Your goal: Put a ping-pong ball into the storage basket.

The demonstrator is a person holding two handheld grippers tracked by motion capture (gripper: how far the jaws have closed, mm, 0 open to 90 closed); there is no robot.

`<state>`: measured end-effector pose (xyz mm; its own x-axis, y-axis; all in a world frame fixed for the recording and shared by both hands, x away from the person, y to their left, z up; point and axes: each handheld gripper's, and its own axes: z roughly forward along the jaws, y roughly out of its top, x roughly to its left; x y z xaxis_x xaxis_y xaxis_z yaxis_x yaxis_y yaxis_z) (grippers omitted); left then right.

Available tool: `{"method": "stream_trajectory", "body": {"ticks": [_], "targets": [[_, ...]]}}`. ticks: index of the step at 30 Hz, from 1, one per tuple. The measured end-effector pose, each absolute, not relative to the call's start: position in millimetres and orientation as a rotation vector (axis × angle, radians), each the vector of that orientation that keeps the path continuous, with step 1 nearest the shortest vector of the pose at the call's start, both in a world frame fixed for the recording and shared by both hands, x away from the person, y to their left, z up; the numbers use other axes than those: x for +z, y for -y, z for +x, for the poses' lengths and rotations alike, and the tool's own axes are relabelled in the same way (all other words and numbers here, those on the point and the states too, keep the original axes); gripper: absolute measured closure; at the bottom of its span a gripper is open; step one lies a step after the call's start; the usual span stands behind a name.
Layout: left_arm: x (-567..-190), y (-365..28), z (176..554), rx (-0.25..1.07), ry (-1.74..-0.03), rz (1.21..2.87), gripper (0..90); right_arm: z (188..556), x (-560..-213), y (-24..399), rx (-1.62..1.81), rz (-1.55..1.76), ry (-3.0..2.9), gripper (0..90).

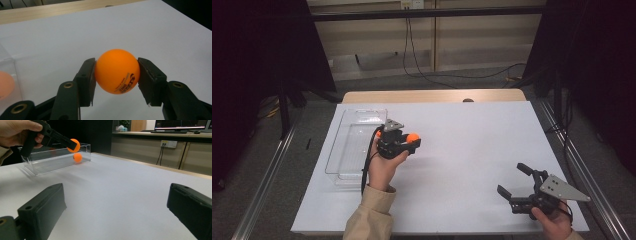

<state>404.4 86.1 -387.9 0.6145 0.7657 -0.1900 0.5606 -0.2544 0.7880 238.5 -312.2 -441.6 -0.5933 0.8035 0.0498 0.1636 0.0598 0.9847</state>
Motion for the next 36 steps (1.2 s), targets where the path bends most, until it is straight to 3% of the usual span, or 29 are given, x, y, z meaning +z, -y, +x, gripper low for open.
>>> {"method": "stream_trajectory", "body": {"ticks": [36], "targets": [[-379,-113,404,0.33,-1.115,1.917,50.9,238,-442,312,1.572,0.962,-1.816,1.4]]}}
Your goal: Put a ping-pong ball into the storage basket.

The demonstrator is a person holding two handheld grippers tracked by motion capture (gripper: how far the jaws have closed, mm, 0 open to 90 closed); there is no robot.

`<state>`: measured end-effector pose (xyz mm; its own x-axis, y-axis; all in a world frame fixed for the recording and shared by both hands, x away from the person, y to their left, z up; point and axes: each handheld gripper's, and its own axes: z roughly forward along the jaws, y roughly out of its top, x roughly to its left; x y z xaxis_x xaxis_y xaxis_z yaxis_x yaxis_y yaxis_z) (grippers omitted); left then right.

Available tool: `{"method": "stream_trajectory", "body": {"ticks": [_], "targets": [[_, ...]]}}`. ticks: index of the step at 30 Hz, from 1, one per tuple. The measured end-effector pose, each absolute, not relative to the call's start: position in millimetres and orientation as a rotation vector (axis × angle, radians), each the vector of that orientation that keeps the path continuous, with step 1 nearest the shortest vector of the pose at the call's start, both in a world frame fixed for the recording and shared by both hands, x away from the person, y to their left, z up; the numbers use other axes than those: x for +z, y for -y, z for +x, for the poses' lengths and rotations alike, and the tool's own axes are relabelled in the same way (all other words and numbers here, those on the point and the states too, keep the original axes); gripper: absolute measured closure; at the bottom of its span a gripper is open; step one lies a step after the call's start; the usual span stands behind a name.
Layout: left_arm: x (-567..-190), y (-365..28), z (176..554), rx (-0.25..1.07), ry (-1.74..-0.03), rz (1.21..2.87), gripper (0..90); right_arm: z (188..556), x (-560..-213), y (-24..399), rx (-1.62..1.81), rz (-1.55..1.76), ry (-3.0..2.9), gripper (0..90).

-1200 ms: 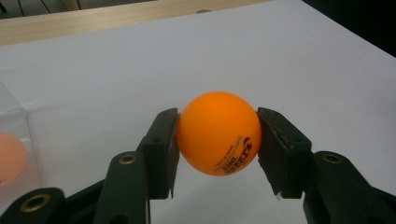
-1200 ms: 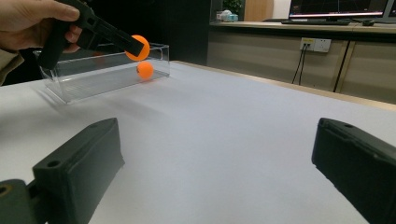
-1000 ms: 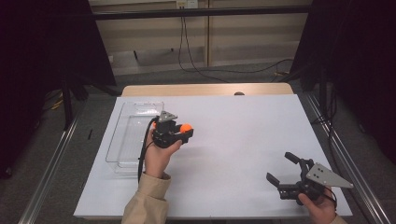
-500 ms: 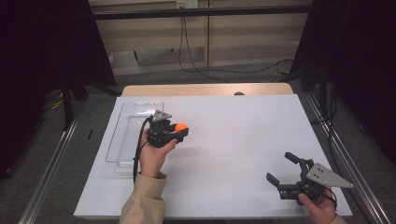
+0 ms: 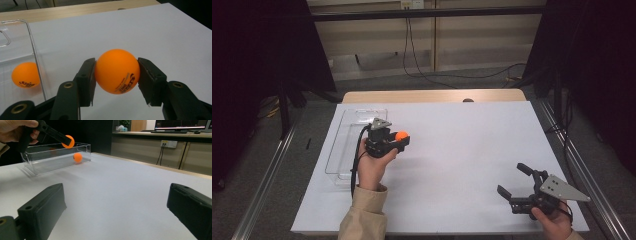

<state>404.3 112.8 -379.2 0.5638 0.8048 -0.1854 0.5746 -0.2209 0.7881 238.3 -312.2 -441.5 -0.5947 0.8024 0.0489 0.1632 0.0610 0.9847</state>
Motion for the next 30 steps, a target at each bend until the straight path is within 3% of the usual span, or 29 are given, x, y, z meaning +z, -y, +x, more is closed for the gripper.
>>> {"method": "stream_trajectory", "body": {"ticks": [30], "targets": [[-374,-145,403,0.404,-1.195,1.866,50.9,239,-441,311,1.573,0.96,-1.817,1.4]]}}
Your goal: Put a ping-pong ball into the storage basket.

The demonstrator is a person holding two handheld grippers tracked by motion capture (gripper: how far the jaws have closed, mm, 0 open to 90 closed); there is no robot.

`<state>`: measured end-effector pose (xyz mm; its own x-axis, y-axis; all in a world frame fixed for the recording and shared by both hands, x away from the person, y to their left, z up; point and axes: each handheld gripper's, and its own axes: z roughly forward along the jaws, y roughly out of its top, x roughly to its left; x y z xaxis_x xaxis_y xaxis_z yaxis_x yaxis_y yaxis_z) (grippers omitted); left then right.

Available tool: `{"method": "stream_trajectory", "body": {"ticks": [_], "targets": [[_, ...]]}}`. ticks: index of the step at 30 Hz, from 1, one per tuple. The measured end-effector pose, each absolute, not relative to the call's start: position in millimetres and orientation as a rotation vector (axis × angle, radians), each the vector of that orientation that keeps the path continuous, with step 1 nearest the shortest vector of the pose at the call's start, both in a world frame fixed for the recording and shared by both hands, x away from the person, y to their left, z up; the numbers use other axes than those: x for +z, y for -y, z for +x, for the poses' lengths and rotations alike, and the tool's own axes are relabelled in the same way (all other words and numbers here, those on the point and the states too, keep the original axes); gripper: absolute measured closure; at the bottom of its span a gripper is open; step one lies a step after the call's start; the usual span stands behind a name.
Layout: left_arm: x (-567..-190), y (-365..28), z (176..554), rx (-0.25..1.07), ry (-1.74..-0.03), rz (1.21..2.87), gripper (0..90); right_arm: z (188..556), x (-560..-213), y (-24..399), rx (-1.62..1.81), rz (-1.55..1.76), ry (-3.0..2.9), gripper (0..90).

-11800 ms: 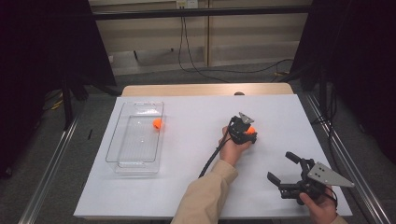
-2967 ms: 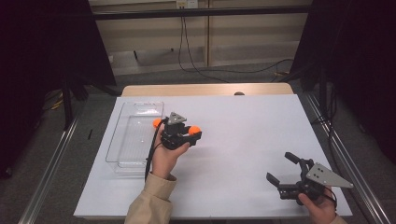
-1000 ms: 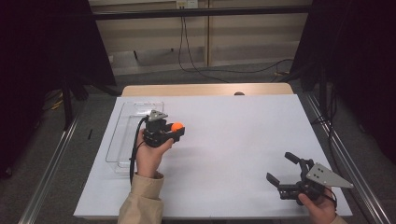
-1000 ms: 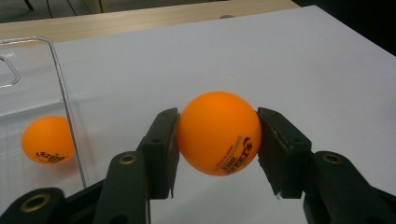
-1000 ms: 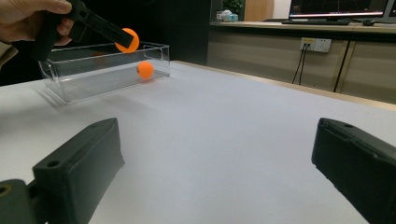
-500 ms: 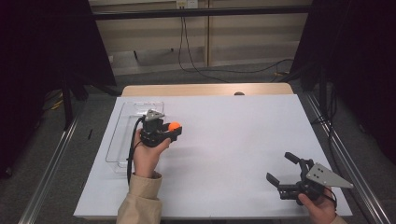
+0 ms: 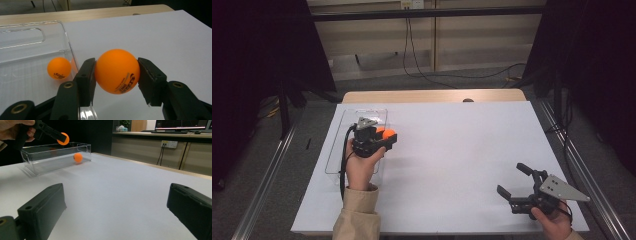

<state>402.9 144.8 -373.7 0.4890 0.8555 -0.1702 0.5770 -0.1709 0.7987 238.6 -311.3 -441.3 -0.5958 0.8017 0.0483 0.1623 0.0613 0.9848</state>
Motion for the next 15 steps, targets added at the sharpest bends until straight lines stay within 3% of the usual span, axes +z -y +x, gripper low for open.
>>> {"method": "stream_trajectory", "body": {"ticks": [15], "targets": [[-373,-167,399,0.485,-1.264,1.848,50.8,239,-442,311,1.573,0.962,-1.816,1.4]]}}
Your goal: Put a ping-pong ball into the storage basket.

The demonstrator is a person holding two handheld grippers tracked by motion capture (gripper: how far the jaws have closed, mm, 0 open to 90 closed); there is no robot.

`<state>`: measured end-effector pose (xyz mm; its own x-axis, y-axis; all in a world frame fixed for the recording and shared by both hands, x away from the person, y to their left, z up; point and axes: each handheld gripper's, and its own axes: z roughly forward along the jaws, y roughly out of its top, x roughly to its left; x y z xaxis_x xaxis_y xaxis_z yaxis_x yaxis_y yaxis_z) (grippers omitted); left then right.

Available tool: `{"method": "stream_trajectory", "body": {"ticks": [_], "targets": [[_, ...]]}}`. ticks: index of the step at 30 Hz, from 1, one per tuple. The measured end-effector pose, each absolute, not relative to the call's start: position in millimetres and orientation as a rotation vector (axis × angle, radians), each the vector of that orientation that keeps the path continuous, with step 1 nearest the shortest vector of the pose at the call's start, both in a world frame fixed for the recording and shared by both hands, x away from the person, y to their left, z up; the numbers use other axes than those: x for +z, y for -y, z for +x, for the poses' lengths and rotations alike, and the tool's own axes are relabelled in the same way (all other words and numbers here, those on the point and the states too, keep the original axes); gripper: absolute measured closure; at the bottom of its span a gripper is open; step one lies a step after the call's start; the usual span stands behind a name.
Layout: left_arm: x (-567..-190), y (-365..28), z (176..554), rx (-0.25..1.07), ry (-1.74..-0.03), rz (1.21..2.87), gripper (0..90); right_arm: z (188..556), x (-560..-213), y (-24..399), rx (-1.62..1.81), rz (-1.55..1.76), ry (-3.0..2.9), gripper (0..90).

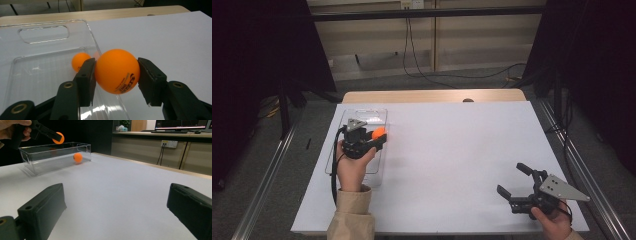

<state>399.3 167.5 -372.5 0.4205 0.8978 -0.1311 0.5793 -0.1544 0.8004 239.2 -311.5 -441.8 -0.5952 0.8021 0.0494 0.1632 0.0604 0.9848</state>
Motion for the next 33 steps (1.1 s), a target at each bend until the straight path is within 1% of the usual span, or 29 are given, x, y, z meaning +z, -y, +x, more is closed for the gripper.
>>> {"method": "stream_trajectory", "body": {"ticks": [7,24,25,26,27,29,31,33], "targets": [[-376,-179,399,0.507,-1.296,1.835,50.8,240,-441,310,1.572,0.957,-1.819,1.4],[-384,-184,399,0.566,-1.33,1.839,50.4,240,-441,310,1.58,0.959,-1.816,1.4],[-385,-185,399,0.576,-1.337,1.834,48.2,240,-441,310,1.581,0.959,-1.816,1.4],[-386,-185,399,0.584,-1.341,1.828,42.5,240,-441,310,1.579,0.96,-1.814,1.4],[-386,-186,399,0.586,-1.337,1.824,39.7,240,-441,310,1.579,0.96,-1.815,1.4],[-384,-187,397,0.598,-1.324,1.811,39.2,240,-441,311,1.578,0.96,-1.813,1.4],[-383,-187,394,0.606,-1.317,1.797,34.0,240,-441,310,1.578,0.957,-1.813,1.4],[-381,-187,392,0.603,-1.31,1.787,31.0,239,-441,310,1.576,0.959,-1.817,1.4]]}}
